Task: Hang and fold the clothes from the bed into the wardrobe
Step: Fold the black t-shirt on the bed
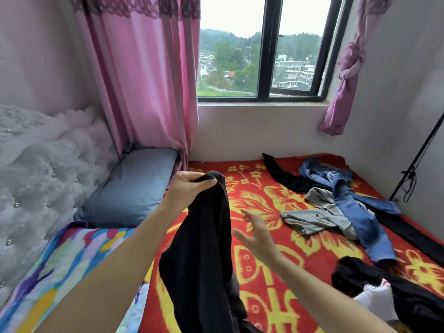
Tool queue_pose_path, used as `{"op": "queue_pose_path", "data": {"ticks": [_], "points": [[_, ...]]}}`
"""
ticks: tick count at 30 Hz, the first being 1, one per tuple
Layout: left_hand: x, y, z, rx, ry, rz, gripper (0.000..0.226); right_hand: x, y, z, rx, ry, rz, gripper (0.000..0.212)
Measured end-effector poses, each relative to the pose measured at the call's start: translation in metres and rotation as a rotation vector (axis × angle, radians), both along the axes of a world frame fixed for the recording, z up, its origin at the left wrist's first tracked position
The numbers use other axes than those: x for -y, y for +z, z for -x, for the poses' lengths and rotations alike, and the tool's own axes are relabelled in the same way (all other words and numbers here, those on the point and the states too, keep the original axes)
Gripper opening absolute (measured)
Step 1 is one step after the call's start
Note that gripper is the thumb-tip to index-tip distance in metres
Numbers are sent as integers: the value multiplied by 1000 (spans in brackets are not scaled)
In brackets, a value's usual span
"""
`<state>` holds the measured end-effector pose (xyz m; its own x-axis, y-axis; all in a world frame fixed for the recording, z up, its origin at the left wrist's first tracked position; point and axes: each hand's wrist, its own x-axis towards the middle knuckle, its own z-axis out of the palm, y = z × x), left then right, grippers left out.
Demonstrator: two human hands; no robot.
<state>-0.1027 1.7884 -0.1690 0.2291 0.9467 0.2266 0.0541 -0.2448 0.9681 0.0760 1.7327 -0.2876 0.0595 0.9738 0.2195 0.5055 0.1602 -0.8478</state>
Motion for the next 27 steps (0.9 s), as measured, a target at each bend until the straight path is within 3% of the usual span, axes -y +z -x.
{"op": "queue_pose_path", "data": {"ticks": [2,5,7,9,12,16,21,24,27], "points": [[0,8,1,-29,19,-60,17,11,-28,17,22,17,6,112],[3,22,7,0,27,-96,18,17,-58,37,132,21,126,102],[3,32,18,33,49,-100,24,9,-67,41,102,34,261,93],[3,42,35,56,38,-89,34,-3,-66,40,-32,106,378,77],[4,58,66,105,40,-65,41,-19,-46,30,-180,185,445,29],[9,73,110,157,132,-53,40,-39,-5,12,-124,263,434,15],[25,79,152,124,286,-96,28,-60,55,-17,-319,192,208,13],[43,76,163,-3,376,-129,23,-61,96,-23,-547,-35,24,32],[67,76,165,11,433,-133,32,-59,129,-45,-456,-199,-180,36]]}}
